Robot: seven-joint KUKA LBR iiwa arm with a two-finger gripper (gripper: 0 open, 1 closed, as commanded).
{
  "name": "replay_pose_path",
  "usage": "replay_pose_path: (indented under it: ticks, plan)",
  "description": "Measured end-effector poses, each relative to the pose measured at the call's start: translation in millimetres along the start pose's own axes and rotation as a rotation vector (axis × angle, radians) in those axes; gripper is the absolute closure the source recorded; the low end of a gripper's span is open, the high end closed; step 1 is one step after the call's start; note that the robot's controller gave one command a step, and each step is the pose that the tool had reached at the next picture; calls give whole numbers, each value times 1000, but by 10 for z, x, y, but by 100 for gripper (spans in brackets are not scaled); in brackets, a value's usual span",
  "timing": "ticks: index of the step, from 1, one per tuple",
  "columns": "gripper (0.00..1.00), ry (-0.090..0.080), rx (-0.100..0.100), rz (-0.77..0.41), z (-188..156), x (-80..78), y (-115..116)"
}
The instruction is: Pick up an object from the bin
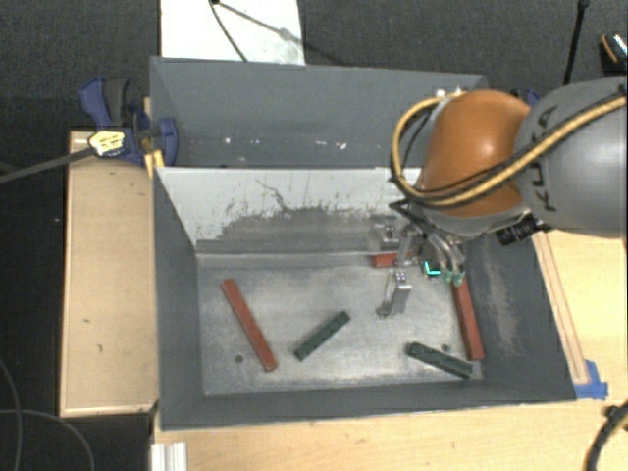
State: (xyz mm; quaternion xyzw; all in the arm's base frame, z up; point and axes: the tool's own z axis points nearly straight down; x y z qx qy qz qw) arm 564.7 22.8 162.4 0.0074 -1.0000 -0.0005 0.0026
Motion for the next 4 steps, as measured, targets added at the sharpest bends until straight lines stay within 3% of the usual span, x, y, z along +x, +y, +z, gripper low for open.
replay_pose_path:
  ticks: [1, 2, 3, 4]
  plan:
    - [0, 2, -1, -61, 967, 284, 638]
    - [100, -7, 0, -54, 921, 252, 607]
    - [100, -17, 2, -260, -976, 86, 648]
    - [100, -8, 1, -606, -543, -288, 1113]
